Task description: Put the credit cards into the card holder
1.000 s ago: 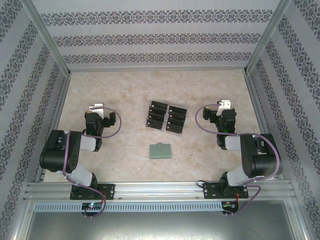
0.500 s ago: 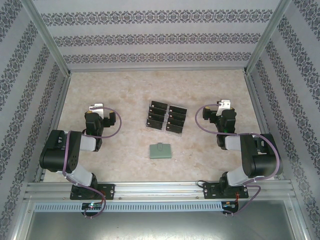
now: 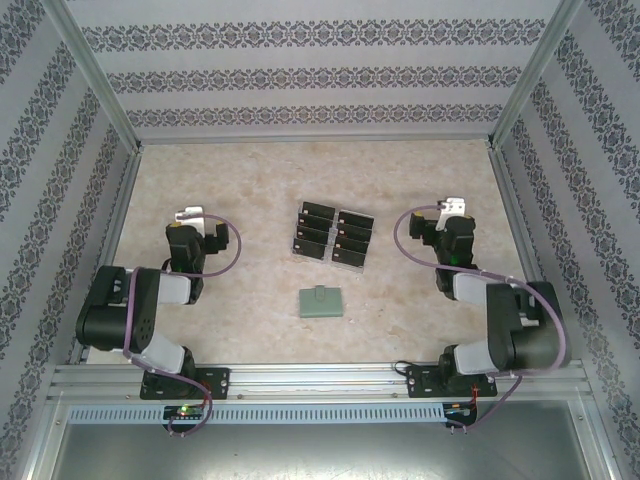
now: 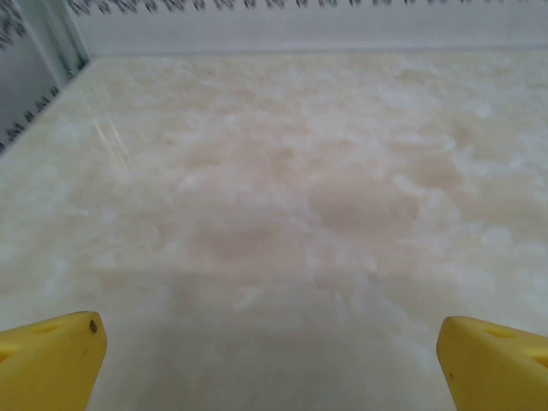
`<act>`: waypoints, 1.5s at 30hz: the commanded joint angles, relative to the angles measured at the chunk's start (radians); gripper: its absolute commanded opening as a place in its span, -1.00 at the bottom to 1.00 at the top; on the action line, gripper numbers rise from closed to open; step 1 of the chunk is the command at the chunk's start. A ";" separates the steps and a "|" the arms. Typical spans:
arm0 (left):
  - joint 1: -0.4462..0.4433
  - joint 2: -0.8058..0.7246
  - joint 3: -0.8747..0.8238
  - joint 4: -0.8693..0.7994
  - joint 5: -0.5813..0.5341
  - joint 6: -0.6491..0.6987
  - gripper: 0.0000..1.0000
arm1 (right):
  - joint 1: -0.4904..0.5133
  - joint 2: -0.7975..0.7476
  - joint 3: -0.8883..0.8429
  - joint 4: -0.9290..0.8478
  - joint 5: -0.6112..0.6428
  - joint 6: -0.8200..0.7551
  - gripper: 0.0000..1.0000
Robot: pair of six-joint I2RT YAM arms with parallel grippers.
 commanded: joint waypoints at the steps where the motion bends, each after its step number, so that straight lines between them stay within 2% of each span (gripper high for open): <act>1: 0.002 -0.111 0.033 -0.128 -0.109 -0.042 1.00 | 0.005 -0.118 0.089 -0.241 0.094 0.097 0.96; 3: -0.004 -0.181 0.053 -0.197 -0.171 -0.072 1.00 | -0.003 -0.166 0.141 -0.379 0.122 0.220 0.96; 5: -0.004 -0.264 0.093 -0.312 -0.175 -0.127 1.00 | -0.012 -0.206 0.203 -0.591 0.196 0.457 0.96; 6: -0.005 -0.300 0.135 -0.401 -0.157 -0.161 1.00 | -0.027 -0.222 0.219 -0.644 0.144 0.510 0.96; 8: -0.008 -0.353 0.223 -0.596 -0.114 -0.248 1.00 | -0.051 -0.249 0.225 -0.660 -0.051 0.494 0.97; 10: -0.011 -0.386 0.297 -0.764 -0.053 -0.334 1.00 | -0.047 -0.271 0.232 -0.693 -0.190 0.510 0.96; 13: -0.032 -0.419 0.355 -0.920 0.035 -0.442 1.00 | -0.004 -0.269 0.253 -0.805 -0.318 0.522 0.94; 16: -0.072 -0.435 0.377 -1.008 0.114 -0.514 1.00 | 0.092 -0.262 0.262 -0.924 -0.382 0.515 0.85; 19: -0.140 -0.441 0.390 -1.094 0.148 -0.546 1.00 | 0.235 -0.271 0.244 -0.992 -0.383 0.525 0.80; 24: -0.284 -0.465 0.380 -1.247 0.155 -0.655 1.00 | 0.502 -0.296 0.204 -1.058 -0.306 0.610 0.77; 27: -0.381 -0.490 0.328 -1.262 0.120 -0.737 1.00 | 0.650 -0.288 0.157 -1.017 -0.257 0.707 0.75; 31: -0.436 -0.482 0.258 -1.209 0.137 -0.830 1.00 | 0.779 -0.235 0.103 -0.928 -0.207 0.809 0.72; 34: -0.461 -0.447 0.250 -1.193 0.142 -0.842 1.00 | 0.820 -0.168 0.082 -0.838 -0.217 0.866 0.69; 38: -0.474 -0.403 0.268 -1.191 0.150 -0.836 1.00 | 0.864 -0.088 0.115 -0.812 -0.204 0.888 0.62; 45: -0.478 -0.376 0.281 -1.173 0.152 -0.838 1.00 | 0.896 0.017 0.133 -0.690 -0.235 0.995 0.52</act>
